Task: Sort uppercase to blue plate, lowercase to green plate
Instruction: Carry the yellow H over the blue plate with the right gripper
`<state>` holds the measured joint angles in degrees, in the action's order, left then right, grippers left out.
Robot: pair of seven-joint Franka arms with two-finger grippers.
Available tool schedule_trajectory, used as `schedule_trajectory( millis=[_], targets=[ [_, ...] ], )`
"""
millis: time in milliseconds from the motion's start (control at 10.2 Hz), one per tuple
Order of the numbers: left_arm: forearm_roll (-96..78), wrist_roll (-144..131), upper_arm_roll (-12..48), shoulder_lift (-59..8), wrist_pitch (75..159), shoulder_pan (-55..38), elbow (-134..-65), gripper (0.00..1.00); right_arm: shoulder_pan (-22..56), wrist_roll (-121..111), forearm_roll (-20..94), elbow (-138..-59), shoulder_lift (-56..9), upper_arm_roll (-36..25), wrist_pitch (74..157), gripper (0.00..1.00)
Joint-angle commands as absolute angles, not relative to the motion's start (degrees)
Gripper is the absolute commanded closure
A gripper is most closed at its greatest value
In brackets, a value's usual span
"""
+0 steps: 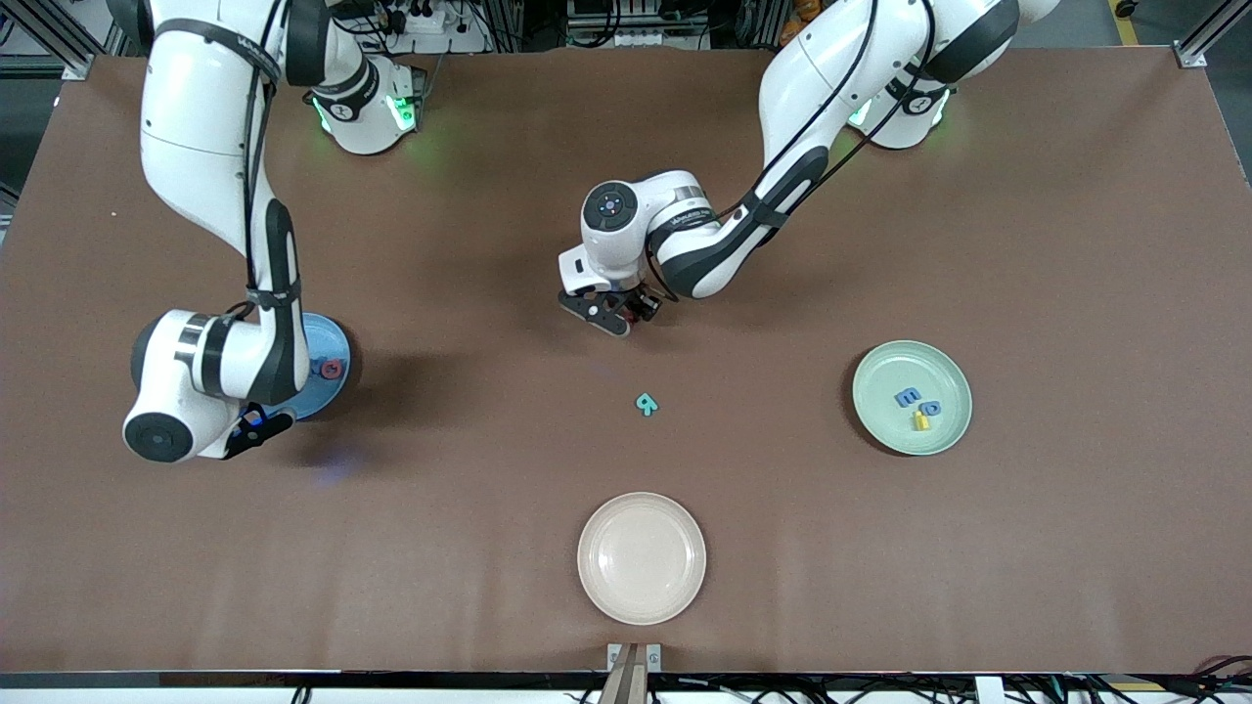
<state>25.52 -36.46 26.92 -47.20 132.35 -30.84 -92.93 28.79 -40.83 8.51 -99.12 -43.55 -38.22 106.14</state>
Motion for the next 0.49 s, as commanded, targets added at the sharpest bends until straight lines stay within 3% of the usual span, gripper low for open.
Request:
schedule_trajectory(
  millis=[0,196,392],
  targets=[
    [27.2,-37.9,26.4,-47.3,132.7,-30.4,-92.8,1.0,30.1,-41.4,9.3,-108.7,-35.2,-38.3,111.6,0.64],
    [27.7,-36.7,26.8,-44.2,132.6,-23.9,-94.3,1.0,30.3,-41.3,9.5,-115.6,-31.3,-38.2,119.7,0.64],
    [26.9,-34.0,27.3,-38.6,132.2,-17.7,-96.3,1.0,30.2,-41.4,9.8,-116.5,-30.8,-38.2,120.9,0.64]
  ],
)
